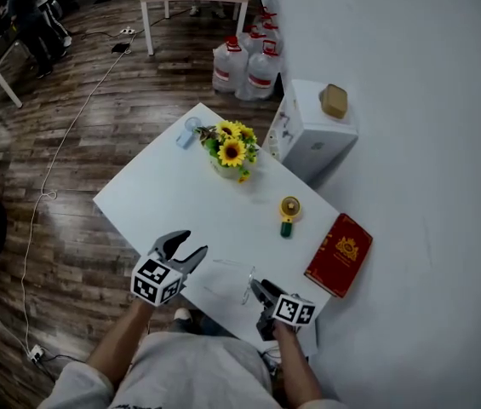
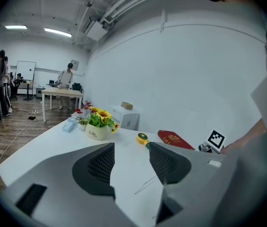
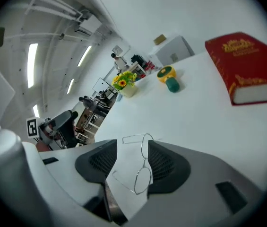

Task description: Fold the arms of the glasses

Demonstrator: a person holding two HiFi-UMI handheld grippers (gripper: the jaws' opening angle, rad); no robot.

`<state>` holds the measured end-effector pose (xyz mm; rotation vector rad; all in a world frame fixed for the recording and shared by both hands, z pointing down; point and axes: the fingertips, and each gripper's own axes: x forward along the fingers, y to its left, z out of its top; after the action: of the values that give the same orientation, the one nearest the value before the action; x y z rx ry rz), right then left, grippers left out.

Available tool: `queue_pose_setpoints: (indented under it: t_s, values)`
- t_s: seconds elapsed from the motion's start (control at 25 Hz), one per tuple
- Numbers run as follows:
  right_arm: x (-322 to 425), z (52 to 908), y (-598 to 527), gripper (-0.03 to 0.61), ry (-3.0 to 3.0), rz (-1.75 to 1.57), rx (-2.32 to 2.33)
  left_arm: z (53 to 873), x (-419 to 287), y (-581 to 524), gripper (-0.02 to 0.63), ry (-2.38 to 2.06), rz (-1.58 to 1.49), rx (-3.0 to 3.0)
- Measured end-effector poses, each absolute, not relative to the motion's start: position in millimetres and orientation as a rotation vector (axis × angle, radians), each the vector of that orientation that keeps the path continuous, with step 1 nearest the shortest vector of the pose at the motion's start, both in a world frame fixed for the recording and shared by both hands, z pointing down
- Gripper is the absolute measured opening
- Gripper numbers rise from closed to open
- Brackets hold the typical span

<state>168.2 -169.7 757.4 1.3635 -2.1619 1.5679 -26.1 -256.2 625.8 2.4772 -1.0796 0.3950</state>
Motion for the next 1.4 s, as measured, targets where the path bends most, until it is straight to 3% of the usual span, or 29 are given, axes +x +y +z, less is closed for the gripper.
queue_pose_setpoints:
  t_s: [0.16,0.4,1.08,1.4]
  values:
    - [172.0,783.8,-161.7,0.176,-2.075,1.873,1.301,633.1,-28.1,-258.1,0.227,-1.082,0.409,2.456]
    - [159.1,803.8,-154.4,0.153,-1.990,2.025,1.141,638.1,-34.0,-260.1,0.227,-1.105,0.419,2.420]
    - [149.9,816.9,-153.1,0.026,-1.902,2.098,1.147,651.8,-48.1,-244.0,0.227,-1.130,0.422,2.366]
    - [147.1,808.2,-145.0,0.020,-1.903,1.965,1.166,654.0,-54.7,-230.5,0.227,-1.117,0.423,2.369]
